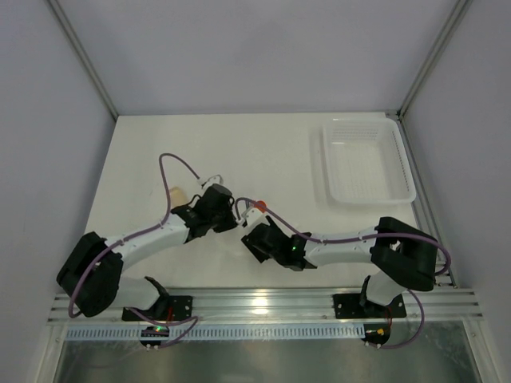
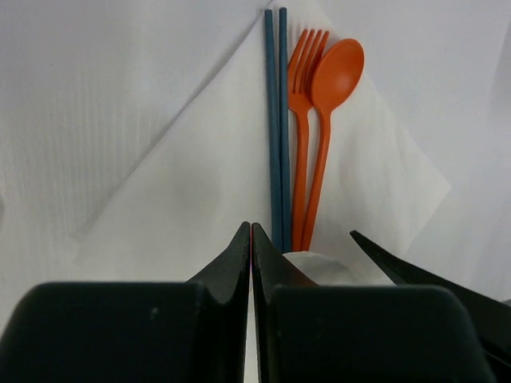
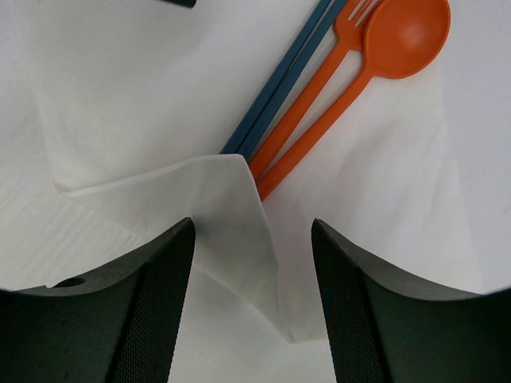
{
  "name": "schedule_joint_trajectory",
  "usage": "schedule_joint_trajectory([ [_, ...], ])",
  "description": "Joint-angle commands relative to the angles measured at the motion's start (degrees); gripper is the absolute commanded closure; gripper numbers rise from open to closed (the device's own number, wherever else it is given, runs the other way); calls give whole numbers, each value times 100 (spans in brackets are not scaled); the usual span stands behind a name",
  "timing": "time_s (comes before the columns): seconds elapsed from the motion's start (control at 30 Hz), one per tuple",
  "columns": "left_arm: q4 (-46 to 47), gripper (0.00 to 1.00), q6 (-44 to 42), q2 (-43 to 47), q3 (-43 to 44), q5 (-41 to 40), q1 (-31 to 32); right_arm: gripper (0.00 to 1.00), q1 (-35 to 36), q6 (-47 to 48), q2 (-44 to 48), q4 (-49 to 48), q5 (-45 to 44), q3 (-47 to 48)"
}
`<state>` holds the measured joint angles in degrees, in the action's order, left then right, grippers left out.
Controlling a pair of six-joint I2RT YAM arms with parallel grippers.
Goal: Place the utensils on the paper napkin and roll it up
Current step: Roll the napkin at the center of the board.
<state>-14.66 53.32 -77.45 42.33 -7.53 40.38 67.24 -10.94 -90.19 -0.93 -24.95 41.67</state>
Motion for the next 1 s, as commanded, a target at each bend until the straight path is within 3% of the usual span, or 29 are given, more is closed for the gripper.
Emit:
schedule_joint_trajectory([
  [0.0,76,100,196,265,-145,146,285,36,-27,-137,151,-4,16,-98],
  [0.33,718,100,838,108,-708,111,892,35,-53,-198,221,-56,113,-142],
  [0.97,1176,100,1277,-122,-1033,428,1200,35,-71,-268,239,-74,166,-168],
])
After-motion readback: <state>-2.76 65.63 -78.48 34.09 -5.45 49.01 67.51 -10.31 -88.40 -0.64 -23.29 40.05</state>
